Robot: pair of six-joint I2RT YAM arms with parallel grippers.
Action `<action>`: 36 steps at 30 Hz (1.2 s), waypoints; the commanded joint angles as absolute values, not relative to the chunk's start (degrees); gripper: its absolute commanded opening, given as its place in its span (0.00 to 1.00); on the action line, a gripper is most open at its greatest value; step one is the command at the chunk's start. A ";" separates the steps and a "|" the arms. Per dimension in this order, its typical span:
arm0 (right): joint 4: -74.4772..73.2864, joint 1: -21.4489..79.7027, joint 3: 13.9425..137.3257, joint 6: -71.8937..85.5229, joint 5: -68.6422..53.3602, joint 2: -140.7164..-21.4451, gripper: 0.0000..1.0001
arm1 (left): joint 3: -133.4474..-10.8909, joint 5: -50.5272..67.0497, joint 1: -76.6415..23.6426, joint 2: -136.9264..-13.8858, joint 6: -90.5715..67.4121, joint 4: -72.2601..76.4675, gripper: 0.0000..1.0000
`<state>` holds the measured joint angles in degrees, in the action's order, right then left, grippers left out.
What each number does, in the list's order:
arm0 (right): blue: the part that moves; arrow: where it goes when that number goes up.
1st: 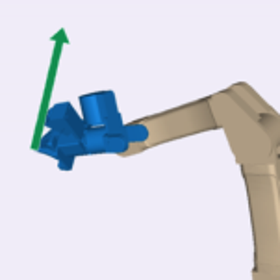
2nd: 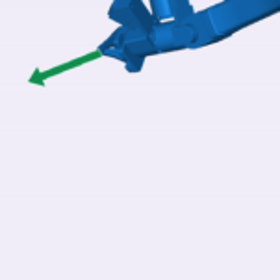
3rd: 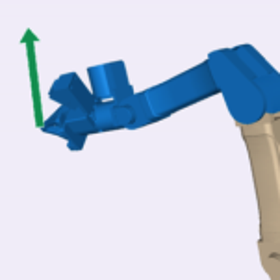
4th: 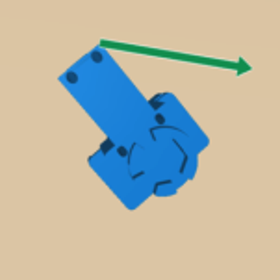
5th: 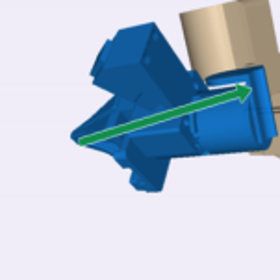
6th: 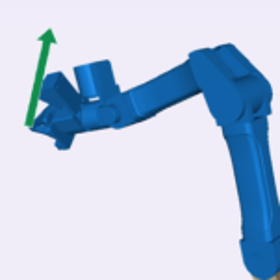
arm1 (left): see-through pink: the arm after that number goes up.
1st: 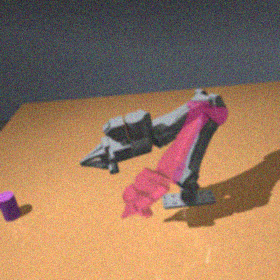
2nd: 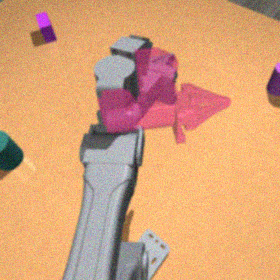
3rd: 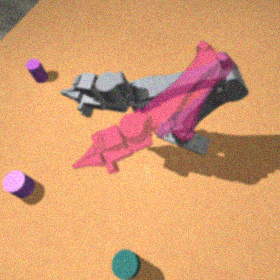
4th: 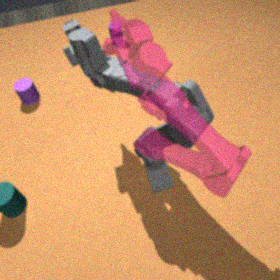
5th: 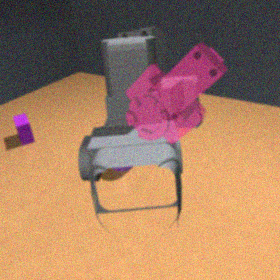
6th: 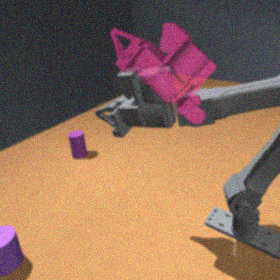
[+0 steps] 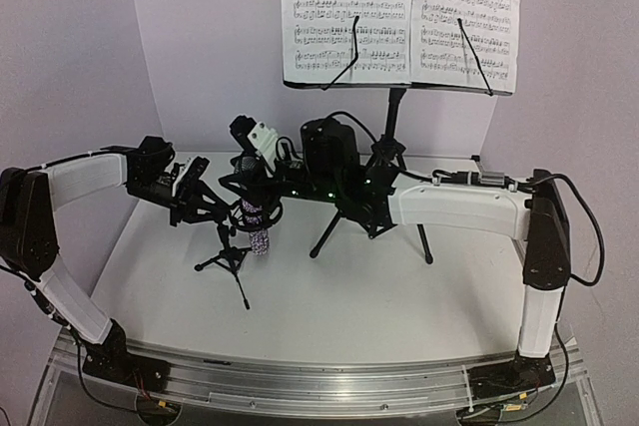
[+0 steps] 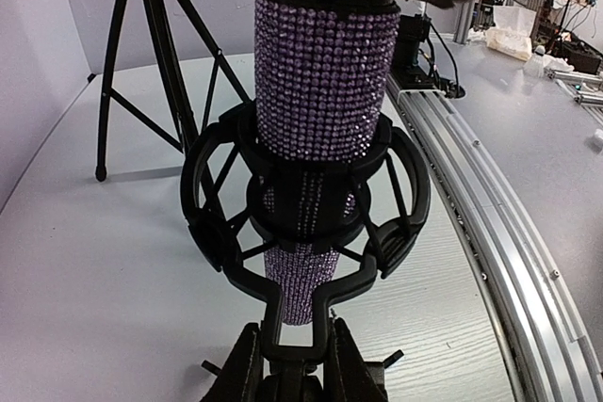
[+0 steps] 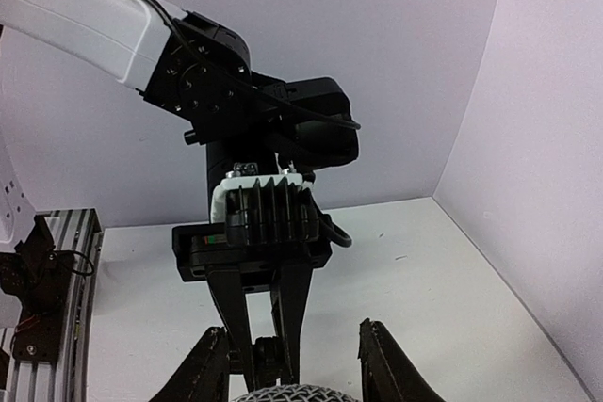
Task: Pack up the instrument practice props
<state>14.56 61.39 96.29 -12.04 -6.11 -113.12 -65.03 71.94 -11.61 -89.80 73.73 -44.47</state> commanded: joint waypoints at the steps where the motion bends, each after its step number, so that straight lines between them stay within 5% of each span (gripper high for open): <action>1: 18.75 62.31 102.20 -15.13 -5.91 -112.86 0.00 | -68.40 64.77 -11.68 -89.95 74.36 -45.12 0.00; 12: 19.52 62.28 96.19 -6.32 -6.45 -113.44 0.03 | -64.30 69.05 -11.62 -89.16 69.71 -43.07 0.00; 17: 19.50 62.30 95.10 -4.49 -6.45 -112.31 0.35 | -63.40 70.66 -11.56 -89.41 68.66 -42.83 0.00; 22: 19.52 62.29 92.99 -3.65 -4.66 -110.79 0.54 | -63.04 71.77 -11.31 -89.51 68.69 -42.98 0.00; 25: 19.57 62.30 91.72 -3.04 -3.83 -109.69 0.88 | -62.77 72.00 -11.00 -89.51 68.89 -42.87 0.00; 36: 21.81 62.31 83.90 -1.14 -0.66 -105.71 0.84 | -61.92 72.72 -10.48 -89.12 69.86 -43.13 0.00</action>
<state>18.66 62.03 86.32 -2.87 -2.38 -109.49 -62.41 69.39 -11.17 -89.80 70.71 -41.65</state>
